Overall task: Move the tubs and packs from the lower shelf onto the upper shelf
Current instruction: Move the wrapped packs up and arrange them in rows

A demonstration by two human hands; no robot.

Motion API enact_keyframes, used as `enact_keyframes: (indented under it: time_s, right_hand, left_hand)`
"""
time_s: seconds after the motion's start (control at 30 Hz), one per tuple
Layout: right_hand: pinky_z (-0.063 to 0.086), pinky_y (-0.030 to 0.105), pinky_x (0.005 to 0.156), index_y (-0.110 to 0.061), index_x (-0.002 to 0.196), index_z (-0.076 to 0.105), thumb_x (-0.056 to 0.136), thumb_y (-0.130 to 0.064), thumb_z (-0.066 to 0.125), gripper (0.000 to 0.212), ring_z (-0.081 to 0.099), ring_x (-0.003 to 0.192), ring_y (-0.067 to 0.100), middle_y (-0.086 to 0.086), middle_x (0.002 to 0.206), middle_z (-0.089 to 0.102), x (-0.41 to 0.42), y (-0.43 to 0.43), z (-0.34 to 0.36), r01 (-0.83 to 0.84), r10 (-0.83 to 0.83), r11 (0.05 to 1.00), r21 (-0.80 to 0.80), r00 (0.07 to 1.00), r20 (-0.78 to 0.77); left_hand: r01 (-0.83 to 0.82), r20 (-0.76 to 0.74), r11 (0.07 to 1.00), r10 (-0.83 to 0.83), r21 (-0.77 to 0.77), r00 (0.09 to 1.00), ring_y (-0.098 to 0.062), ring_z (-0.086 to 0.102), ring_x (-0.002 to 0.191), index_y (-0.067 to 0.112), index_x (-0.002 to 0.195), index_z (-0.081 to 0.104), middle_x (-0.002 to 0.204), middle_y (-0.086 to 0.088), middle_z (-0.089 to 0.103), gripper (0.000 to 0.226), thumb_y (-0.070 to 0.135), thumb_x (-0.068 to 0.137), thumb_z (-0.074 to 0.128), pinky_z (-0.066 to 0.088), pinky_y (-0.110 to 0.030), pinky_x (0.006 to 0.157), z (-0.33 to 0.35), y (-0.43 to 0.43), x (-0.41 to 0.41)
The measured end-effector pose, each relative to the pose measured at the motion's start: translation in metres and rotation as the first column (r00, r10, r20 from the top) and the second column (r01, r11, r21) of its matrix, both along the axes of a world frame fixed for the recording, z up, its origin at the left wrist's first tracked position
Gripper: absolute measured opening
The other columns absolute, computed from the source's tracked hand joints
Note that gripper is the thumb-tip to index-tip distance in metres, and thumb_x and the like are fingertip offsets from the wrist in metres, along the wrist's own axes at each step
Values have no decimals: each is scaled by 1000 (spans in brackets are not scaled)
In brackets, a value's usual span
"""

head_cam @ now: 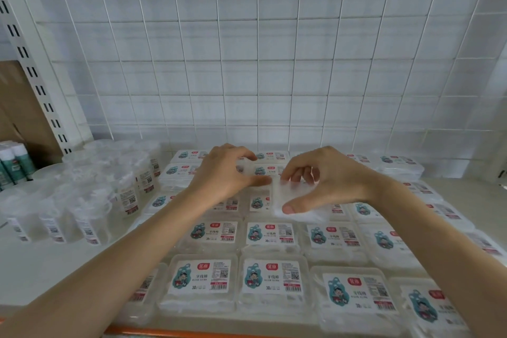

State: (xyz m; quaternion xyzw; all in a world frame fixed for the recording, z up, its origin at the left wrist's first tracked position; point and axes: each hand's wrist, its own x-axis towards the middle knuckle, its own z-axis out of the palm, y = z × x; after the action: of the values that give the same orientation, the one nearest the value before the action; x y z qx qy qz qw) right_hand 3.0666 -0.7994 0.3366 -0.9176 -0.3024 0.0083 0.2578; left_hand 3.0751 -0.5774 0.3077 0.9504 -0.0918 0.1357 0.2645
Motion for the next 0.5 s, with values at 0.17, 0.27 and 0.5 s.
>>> enact_keyframes:
  time_s: [0.17,0.27,0.5]
  right_hand:
    - [38,11,75,-40,105,68,52,-69,70,61,54,89,0,-20,94,63,10,-5,-3,33,-52,996,84,970,236]
    - [40,18,85,-37,113,68,60,-58,82,59,53,95,0,-20,97,62,16,-8,-8,61,-104,988,143,944,312]
    - [34,8,84,-40,134,50,62,-57,82,80,50,102,-4,-24,106,58,18,-1,-18,78,-139,978,195,937,321]
  left_hand:
    - [93,156,969,-58,-228,986,2,56,102,24,107,71,109,11,65,19,35,94,62,38,-9,86,2,0,-3]
    - [109,93,923,-80,-369,992,10,59,94,22,106,71,100,17,68,23,37,98,55,41,-7,80,4,-4,-5]
    - [191,-7,848,-224,-494,975,1,67,87,24,110,68,95,12,72,22,38,95,60,45,-19,78,3,-13,-8]
